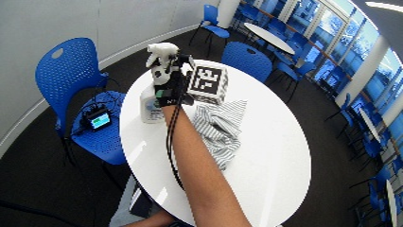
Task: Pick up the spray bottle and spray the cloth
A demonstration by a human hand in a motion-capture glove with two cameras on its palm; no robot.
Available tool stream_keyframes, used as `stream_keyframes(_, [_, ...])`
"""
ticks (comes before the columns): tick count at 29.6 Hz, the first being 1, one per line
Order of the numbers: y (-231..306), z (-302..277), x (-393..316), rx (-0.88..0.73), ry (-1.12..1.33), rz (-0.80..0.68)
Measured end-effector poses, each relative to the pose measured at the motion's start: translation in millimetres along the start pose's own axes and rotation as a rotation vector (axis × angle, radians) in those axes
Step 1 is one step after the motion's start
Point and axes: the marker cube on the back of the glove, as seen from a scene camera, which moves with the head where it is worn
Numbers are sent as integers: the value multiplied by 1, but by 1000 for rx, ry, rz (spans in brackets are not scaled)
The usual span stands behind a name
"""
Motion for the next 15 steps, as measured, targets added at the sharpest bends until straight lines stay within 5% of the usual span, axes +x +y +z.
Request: stream_keyframes(15, [21, -2, 8, 46, 72, 106])
